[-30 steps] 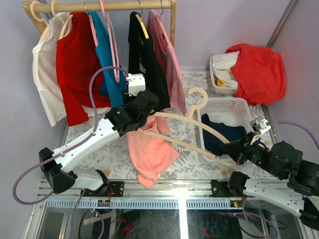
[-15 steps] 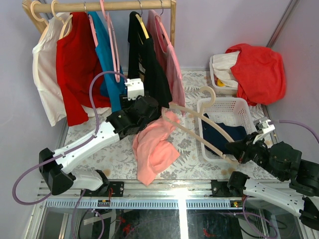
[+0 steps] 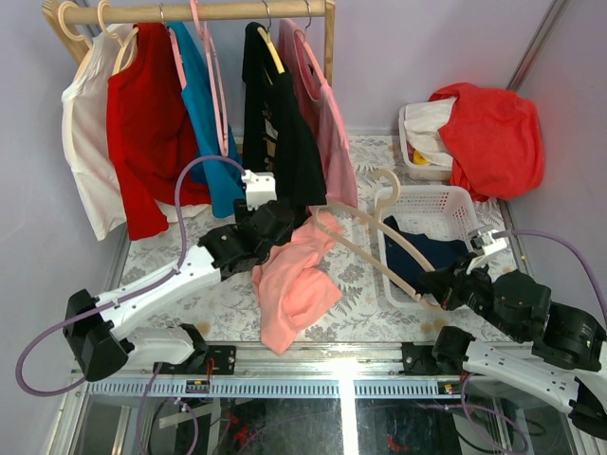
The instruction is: Place the t-shirt on the hanger
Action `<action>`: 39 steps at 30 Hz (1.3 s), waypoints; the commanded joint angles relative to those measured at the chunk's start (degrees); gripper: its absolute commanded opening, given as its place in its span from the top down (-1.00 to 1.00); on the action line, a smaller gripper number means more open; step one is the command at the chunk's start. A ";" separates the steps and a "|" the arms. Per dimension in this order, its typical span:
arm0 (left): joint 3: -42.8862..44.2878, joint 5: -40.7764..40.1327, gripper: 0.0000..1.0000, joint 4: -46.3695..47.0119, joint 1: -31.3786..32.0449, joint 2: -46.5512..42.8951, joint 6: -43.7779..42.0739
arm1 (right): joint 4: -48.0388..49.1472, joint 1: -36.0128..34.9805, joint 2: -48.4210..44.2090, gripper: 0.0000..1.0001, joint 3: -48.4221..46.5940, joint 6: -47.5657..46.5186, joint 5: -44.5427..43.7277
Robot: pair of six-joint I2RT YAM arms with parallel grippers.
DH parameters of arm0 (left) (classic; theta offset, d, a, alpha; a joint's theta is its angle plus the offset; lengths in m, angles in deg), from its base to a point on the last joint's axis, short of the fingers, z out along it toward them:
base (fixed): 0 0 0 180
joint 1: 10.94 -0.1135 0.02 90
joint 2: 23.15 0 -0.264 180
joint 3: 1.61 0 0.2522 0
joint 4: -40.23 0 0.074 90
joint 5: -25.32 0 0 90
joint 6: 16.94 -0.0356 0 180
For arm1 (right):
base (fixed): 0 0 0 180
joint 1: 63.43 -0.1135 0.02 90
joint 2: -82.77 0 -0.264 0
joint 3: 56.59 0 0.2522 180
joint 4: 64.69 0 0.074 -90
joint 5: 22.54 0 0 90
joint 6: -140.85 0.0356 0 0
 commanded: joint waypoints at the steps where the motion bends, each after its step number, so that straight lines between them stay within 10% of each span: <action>1: -3.40 12.24 -0.36 9.86 1.26 -4.16 -2.84 | 8.22 0.08 -2.66 1.00 1.55 -0.42 4.11; 8: -7.73 34.54 -0.54 23.74 3.25 -13.97 -9.05 | 6.72 0.04 -3.13 1.00 -0.86 -1.93 11.09; 15: -7.38 40.03 -0.64 24.97 6.68 -13.63 -15.61 | 8.81 0.09 -2.56 1.00 -1.09 -2.18 18.89; 23: -7.33 39.28 -0.66 24.47 9.85 -12.77 -19.17 | 9.51 0.09 -2.14 1.00 -4.11 -1.40 23.66; 34: -4.69 18.63 -0.59 21.45 20.09 -13.85 -27.08 | 4.88 0.09 1.74 1.00 -6.77 -0.54 22.40; 39: -3.99 30.47 -0.59 21.23 21.19 -16.76 -26.99 | 1.44 0.04 2.31 1.00 -7.30 0.25 16.66</action>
